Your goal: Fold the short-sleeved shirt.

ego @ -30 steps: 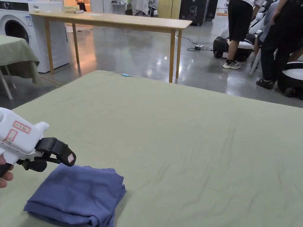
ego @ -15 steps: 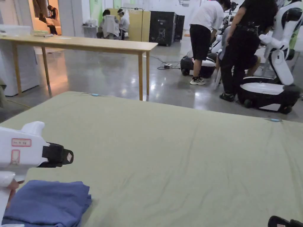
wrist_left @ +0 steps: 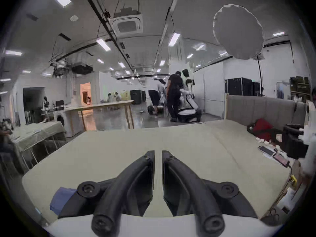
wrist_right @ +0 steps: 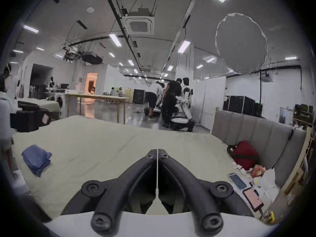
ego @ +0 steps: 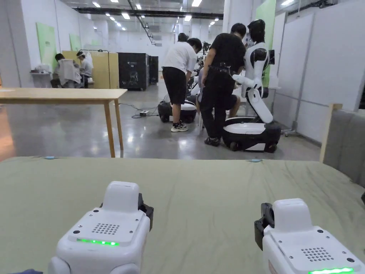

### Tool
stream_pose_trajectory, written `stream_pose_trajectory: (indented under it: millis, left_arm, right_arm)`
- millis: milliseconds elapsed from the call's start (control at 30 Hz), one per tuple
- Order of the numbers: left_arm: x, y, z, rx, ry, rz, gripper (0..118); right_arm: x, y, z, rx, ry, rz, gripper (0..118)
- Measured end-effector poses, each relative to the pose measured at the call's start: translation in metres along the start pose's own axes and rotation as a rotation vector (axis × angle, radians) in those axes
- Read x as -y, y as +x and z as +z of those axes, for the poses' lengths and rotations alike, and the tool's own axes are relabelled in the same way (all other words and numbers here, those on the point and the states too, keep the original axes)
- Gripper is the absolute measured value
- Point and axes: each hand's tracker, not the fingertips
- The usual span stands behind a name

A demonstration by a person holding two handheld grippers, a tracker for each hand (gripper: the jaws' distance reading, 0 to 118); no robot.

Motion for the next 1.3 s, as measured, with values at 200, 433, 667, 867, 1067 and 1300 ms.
stream_pose_trajectory:
  millis: [200, 433, 667, 867, 1067, 1300]
  left_arm:
    - [0.003, 0.006, 0.009, -0.024, 0.01, 0.0, 8]
    - [0.002, -0.008, 0.011, -0.046, 0.016, 0.043, 8]
    - [0.004, -0.019, 0.012, -0.06, 0.01, 0.064, 76]
    - [0.009, -0.014, 0.009, -0.095, -0.002, 0.025, 118]
    - [0.005, -0.015, 0.005, -0.118, -0.005, 0.037, 118]
    - [0.001, -0.007, 0.005, -0.185, -0.071, -0.001, 118]
  right_arm:
    - [0.0, 0.001, 0.007, -0.03, -0.007, -0.042, 2]
    - [-0.003, 0.002, 0.008, -0.033, 0.006, -0.049, 3]
    - [-0.003, 0.003, 0.009, -0.031, 0.014, -0.058, 48]
    - [-0.001, 0.0, 0.008, -0.004, 0.044, -0.06, 118]
    - [-0.004, 0.0, 0.012, -0.008, 0.046, -0.034, 118]
    - [-0.007, -0.003, 0.014, -0.014, 0.039, -0.022, 118]
